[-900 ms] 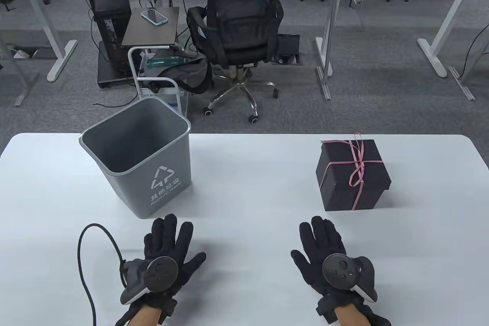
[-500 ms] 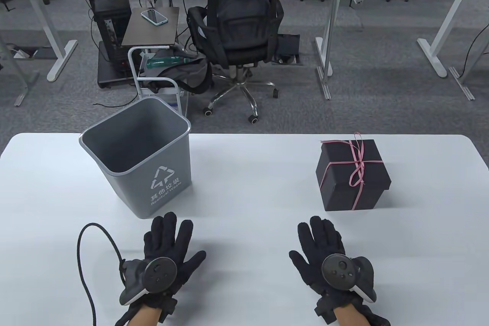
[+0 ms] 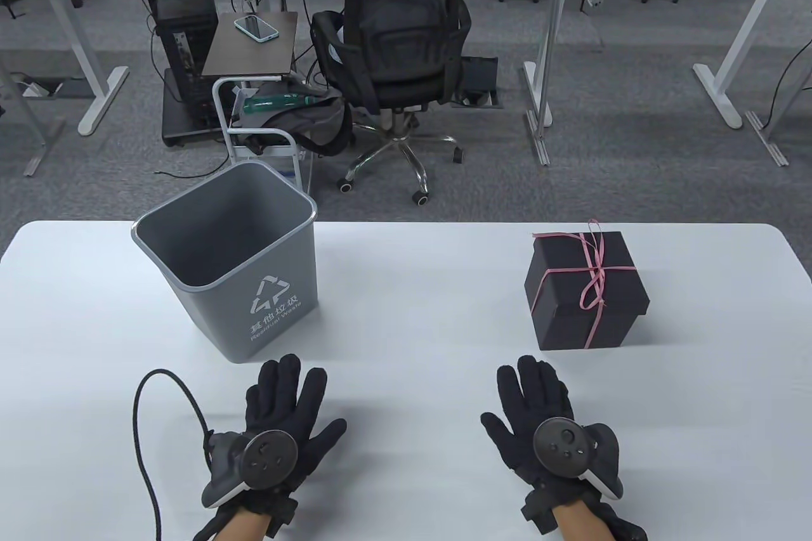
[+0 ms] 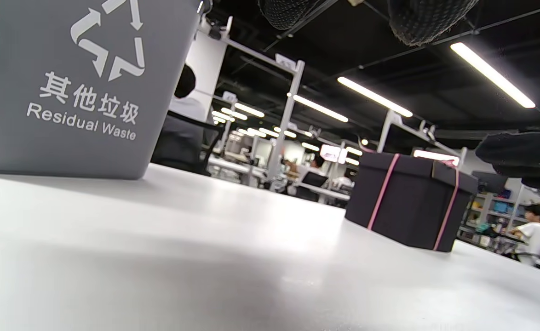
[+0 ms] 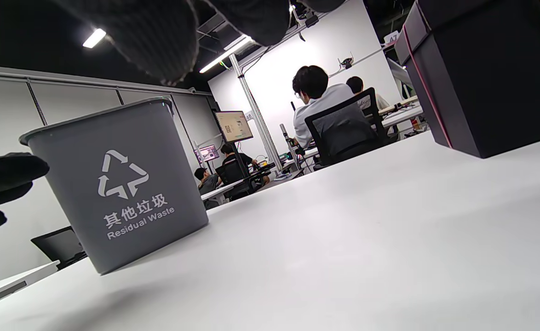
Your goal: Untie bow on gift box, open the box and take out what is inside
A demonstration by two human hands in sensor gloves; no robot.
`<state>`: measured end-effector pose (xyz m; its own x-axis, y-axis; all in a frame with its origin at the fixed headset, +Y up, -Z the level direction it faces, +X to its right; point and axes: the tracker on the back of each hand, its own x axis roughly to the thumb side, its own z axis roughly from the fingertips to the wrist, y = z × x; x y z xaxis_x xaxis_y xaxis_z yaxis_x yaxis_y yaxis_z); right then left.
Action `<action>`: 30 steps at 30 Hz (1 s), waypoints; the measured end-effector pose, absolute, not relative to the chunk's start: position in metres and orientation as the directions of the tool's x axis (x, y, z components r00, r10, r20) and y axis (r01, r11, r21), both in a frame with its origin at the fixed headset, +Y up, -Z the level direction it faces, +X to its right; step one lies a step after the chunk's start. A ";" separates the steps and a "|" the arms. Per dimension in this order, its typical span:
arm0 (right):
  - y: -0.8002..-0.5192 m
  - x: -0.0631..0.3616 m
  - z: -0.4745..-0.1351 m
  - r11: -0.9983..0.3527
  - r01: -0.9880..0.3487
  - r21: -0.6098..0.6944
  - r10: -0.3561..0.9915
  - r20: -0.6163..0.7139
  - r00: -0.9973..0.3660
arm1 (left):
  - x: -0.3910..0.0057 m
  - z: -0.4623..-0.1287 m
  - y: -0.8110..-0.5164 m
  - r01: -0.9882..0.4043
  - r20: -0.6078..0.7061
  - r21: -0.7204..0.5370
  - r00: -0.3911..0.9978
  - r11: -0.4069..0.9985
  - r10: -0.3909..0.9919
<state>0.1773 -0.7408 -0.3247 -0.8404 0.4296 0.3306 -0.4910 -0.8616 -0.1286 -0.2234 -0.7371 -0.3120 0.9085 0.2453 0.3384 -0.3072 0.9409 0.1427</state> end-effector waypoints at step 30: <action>-0.712 0.342 -0.472 -0.798 -0.599 -0.073 0.601 -0.171 -0.780 | -0.224 -0.315 -0.733 -0.340 0.342 0.134 0.897 0.931 0.279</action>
<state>0.3418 -0.7118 -0.4723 -0.7803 0.6015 -0.1714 -0.5988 -0.7976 -0.0729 -0.2237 -0.7329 -0.3149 0.8975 0.2790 0.3416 -0.3404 0.9306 0.1342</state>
